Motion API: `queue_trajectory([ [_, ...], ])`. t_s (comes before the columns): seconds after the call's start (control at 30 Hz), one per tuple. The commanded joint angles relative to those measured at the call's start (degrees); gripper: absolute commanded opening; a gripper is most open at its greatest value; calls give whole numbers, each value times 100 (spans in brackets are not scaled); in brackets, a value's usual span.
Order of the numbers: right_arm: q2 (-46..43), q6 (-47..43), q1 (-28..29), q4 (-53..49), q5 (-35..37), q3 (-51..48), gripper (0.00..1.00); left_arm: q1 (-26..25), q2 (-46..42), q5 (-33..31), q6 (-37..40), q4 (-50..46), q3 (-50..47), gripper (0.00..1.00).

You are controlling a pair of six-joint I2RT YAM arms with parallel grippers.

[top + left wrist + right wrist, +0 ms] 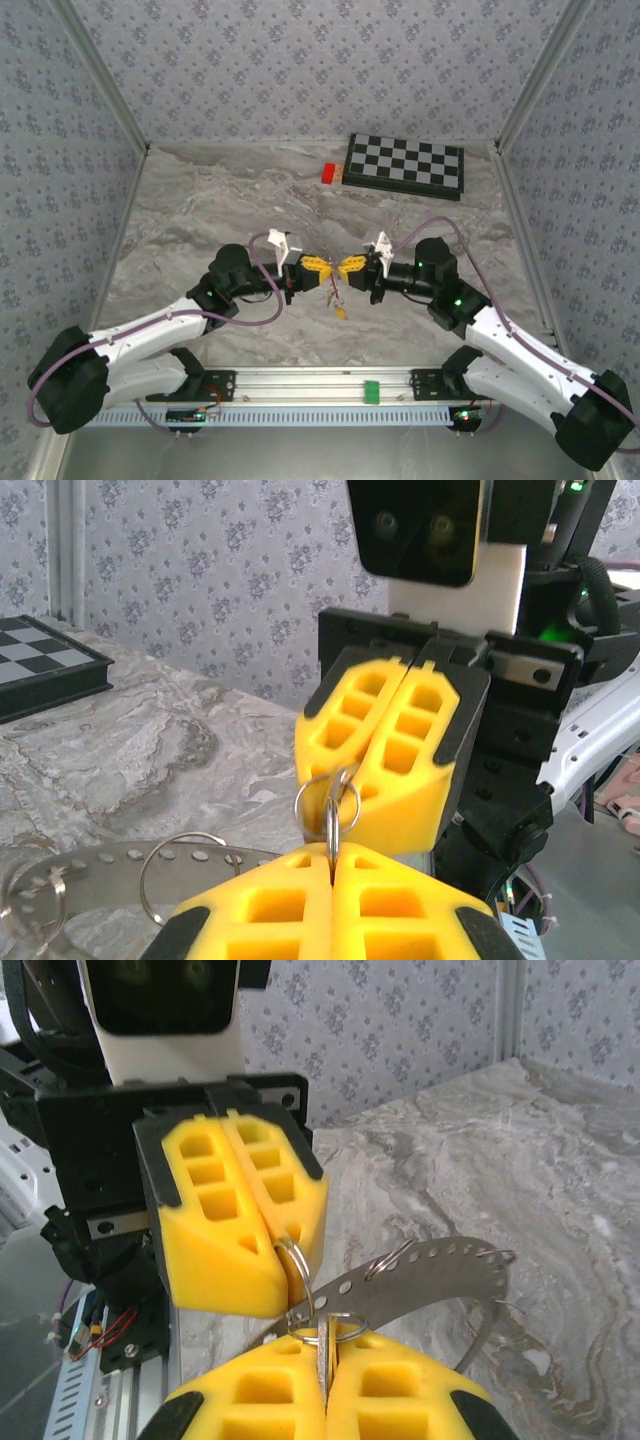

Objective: Put the keys on the keyring

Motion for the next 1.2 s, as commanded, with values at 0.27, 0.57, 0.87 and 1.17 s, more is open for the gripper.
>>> queue_trajectory([
  [0.27, -95, -188, -89, -226, 36, 360, 0, -41, 247, 118, 188, -32, 161, 0],
  [0.57, -62, -213, -126, -318, 112, 383, 0, -26, 118, -251, 207, -274, 222, 21],
  [0.87, 28, -293, -187, -634, 572, 494, 0, 77, -506, -914, 242, -573, 89, 53],
  [1.17, 1073, -377, -205, -609, 1020, 884, 0, 181, -1597, -2407, 44, -845, -372, 99],
])
